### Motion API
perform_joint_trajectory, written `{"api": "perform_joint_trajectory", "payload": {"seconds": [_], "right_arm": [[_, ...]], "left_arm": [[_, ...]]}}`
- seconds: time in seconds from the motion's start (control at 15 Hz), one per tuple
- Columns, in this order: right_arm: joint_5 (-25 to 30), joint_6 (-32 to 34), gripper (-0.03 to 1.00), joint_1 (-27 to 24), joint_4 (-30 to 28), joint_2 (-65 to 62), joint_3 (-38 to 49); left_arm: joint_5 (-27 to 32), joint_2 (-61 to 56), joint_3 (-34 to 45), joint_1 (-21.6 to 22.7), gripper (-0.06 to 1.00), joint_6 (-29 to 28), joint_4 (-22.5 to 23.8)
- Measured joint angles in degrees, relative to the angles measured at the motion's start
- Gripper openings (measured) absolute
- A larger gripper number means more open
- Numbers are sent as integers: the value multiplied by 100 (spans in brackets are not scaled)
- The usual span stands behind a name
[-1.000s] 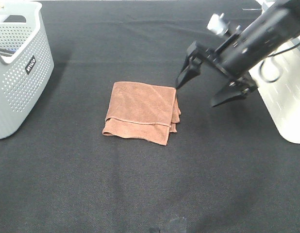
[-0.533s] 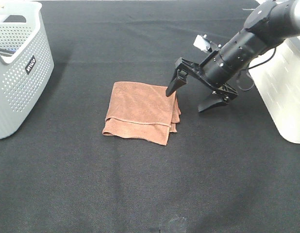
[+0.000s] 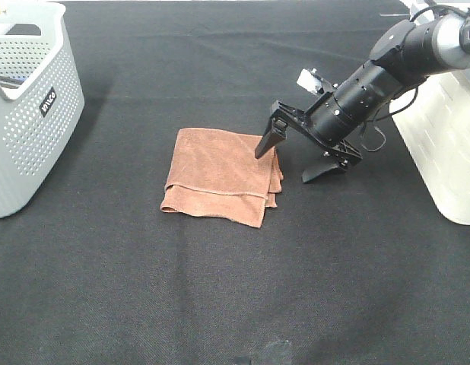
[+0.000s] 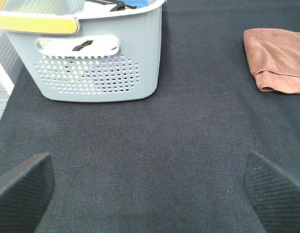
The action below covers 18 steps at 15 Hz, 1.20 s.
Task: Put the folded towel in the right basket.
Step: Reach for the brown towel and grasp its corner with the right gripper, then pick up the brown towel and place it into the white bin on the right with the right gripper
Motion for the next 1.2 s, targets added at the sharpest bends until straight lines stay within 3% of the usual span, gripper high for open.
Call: {"api": "perform_joint_trajectory", "payload": {"seconds": [0.33,0.47,0.6,0.8,1.0,1.2], "right_arm": [[-160,0,93,464,424,275,-97],[-544,-189,85,991,1180,453,-149],[-733,-413,67,1358,1352,539,-229],[-739,-430,17,1484,1215,642,-246],[-699,-435,18,1495,882,510,-246],[613,-504,18,1473,-126,-229,-510]], "left_arm": [[0,0,0,0,99,0,0],[0,0,0,0,99,0,0],[0,0,0,0,99,0,0],[0,0,0,0,99,0,0],[0,0,0,0,99,0,0],[0,0,0,0,99,0,29]]}}
